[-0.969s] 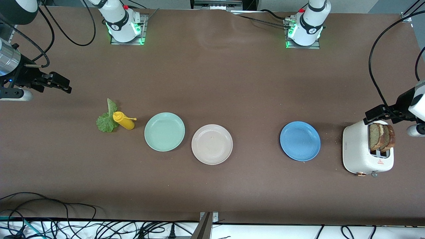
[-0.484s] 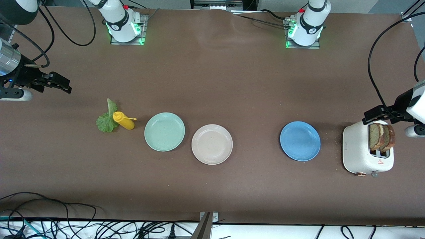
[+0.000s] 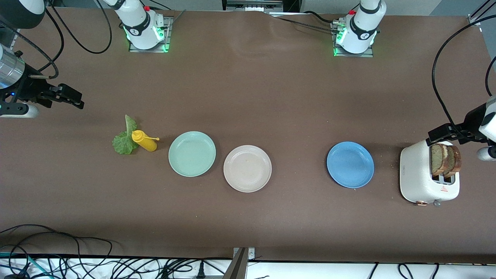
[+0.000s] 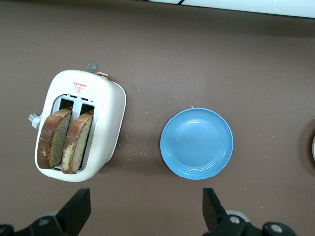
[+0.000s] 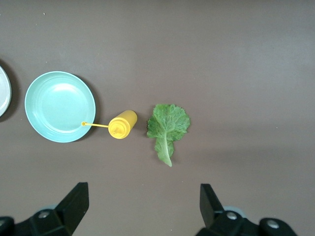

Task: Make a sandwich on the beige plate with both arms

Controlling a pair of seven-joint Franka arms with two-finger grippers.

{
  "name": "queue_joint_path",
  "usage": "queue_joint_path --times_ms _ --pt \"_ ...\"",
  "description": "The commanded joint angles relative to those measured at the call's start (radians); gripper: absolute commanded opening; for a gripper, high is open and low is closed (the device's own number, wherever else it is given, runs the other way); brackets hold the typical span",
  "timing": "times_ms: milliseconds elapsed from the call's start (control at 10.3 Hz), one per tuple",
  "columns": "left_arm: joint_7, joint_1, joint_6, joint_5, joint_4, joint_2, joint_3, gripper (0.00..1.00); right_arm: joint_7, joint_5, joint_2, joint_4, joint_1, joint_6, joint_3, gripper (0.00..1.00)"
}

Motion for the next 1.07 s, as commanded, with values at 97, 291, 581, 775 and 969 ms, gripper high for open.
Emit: queue_joint_path --times_ms 97,291,581,775,969 --pt "0.021 0.011 -0.009 -0.011 -0.005 -0.003 0.004 1.0 0.002 -0.013 -0.022 -0.016 0.002 -0.007 0.004 1.0" --pt "0.022 0.016 -0.009 -0.01 -0.007 -0.001 0.004 1.0 0.002 -0.013 -0.022 -0.016 0.002 -0.007 0.004 1.0" --pt "0.024 0.024 -0.009 -0.011 -0.007 -0.001 0.002 1.0 0.002 -0.012 -0.022 -0.016 0.002 -0.007 0.004 1.0" --pt "0.027 0.03 -0.007 -0.011 -0.005 0.003 0.002 1.0 0.002 -0.013 -0.022 -0.015 0.002 -0.007 0.004 1.0" --pt "0.028 0.051 -0.003 -0.01 0.01 0.028 0.002 1.0 0.002 -0.012 -0.022 -0.015 0.002 -0.006 0.004 1.0"
